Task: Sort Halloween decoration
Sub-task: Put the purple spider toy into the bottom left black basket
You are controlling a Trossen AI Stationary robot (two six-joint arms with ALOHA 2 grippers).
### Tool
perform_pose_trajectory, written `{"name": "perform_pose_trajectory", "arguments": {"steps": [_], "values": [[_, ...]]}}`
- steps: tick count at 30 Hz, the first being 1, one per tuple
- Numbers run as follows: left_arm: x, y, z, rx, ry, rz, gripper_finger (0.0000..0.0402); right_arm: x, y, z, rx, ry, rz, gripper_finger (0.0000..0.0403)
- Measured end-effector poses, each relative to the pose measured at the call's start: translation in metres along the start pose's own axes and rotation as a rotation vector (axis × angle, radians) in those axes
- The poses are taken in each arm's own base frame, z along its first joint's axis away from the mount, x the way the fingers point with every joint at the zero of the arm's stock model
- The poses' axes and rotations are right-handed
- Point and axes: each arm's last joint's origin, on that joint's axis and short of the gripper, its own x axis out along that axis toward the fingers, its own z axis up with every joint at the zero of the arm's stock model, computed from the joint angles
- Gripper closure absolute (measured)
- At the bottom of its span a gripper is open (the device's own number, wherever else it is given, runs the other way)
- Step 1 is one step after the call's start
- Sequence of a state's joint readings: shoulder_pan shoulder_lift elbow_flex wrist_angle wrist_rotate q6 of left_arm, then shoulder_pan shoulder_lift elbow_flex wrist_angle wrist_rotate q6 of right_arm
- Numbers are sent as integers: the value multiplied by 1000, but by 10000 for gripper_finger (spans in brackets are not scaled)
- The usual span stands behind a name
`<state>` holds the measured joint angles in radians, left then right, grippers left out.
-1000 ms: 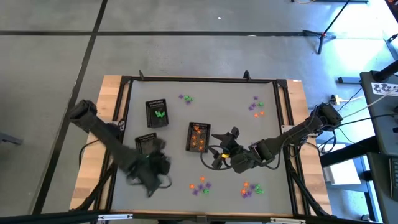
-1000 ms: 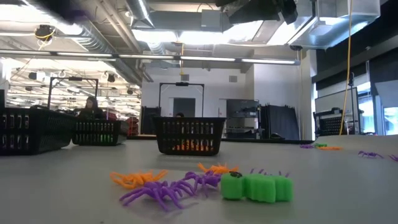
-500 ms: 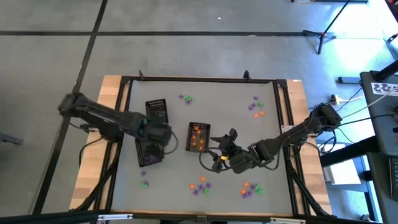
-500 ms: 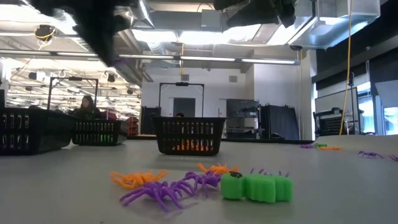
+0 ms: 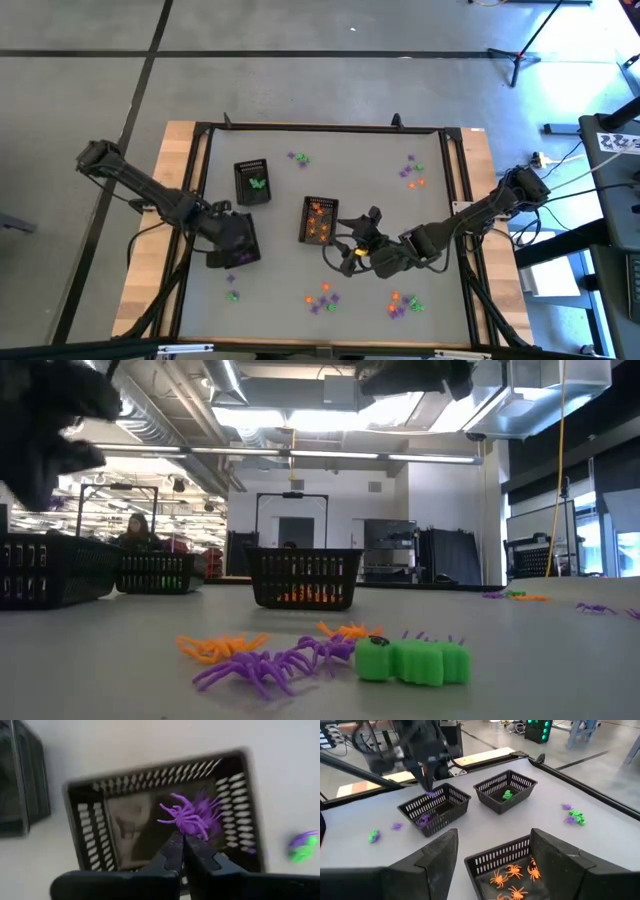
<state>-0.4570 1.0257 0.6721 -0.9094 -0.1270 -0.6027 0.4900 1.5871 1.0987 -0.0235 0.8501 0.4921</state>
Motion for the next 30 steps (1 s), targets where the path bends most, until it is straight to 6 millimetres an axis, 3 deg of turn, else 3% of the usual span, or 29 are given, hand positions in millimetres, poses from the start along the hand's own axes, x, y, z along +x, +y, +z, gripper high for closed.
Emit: {"name": "perform_pose_trajectory", "arguments": {"steps": [7,13,18,21,30], "values": [[7,1,-5,-9,52,-15,341,5,-4,2,4,-4,-17,157],[-11,-6,5,27,52,-104,304,7,-5,2,-3,5,-13,157],[-35,-23,16,9,4,-238,315,6,-5,3,0,3,-10,157],[-39,-41,16,-33,-84,-303,331,6,-5,3,3,2,-8,157],[-17,-94,-18,37,-18,-241,359,6,-5,3,12,9,6,157]]}}
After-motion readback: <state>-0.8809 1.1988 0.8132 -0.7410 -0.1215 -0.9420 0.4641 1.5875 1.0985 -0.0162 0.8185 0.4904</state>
